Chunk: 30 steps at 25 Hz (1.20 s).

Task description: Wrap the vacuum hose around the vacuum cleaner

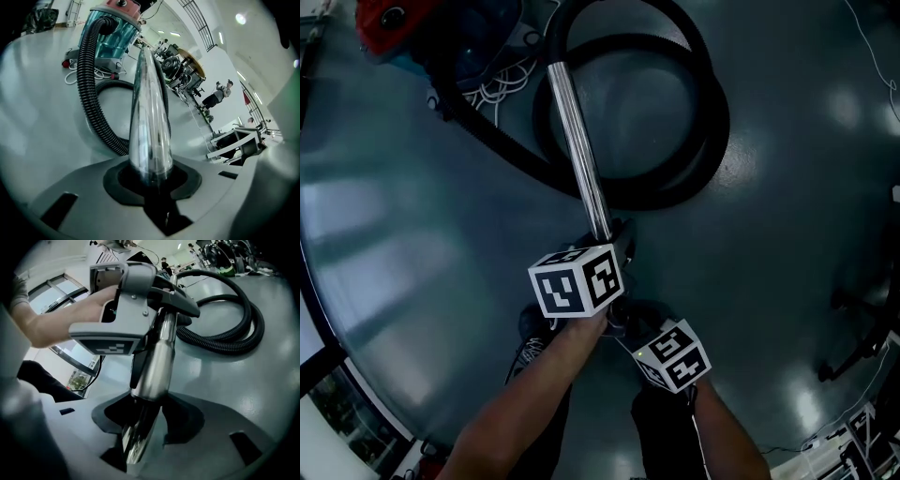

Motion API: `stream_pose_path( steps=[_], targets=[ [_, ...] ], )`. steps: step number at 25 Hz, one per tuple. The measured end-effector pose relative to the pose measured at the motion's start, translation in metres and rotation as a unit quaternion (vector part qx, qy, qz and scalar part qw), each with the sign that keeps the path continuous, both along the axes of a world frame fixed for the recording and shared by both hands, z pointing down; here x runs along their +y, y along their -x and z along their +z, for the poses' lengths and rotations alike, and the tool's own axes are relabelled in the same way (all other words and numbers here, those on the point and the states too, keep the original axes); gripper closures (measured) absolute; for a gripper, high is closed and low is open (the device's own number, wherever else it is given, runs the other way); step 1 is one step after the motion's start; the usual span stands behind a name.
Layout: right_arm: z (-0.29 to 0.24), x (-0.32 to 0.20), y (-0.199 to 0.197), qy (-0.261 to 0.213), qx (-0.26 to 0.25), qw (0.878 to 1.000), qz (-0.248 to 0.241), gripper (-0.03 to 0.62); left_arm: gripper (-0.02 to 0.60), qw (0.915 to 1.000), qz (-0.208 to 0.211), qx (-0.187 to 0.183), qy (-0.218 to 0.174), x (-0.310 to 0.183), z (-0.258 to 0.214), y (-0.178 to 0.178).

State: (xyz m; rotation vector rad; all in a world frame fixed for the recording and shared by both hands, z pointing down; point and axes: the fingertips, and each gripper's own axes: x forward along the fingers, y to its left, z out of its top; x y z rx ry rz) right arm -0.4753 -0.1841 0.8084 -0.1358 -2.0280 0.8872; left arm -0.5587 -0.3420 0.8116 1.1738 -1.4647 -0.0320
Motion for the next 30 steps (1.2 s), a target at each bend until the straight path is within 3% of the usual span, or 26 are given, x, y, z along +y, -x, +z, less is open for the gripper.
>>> stream_pose_path(
  steps=[7, 14, 20, 27, 30],
  targets=[
    [0.023, -0.037, -0.028, -0.015, 0.006, 0.999, 0.034, 0.413, 0.465, 0.9994, 0.023, 0.017, 0.019, -0.019, 0.04, -0.021],
    [0.054, -0.066, -0.043, -0.049, 0.028, 0.998, 0.01, 0.413, 0.374, 0.9925, 0.105, -0.003, 0.063, -0.032, 0.08, -0.033],
    [0.069, -0.074, -0.048, -0.079, 0.045, 0.996, -0.02, 0.413, 0.245, 0.9826, 0.16, -0.02, 0.092, -0.022, 0.103, -0.03],
    [0.078, -0.09, -0.059, -0.116, 0.074, 0.989, -0.048, 0.412, 0.206, 0.973, 0.215, 0.002, 0.085, -0.023, 0.094, -0.03],
    [0.086, -0.104, -0.065, -0.135, 0.092, 0.985, -0.057, 0.413, 0.206, 0.9672, 0.243, -0.014, 0.073, -0.022, 0.082, -0.023]
  ],
)
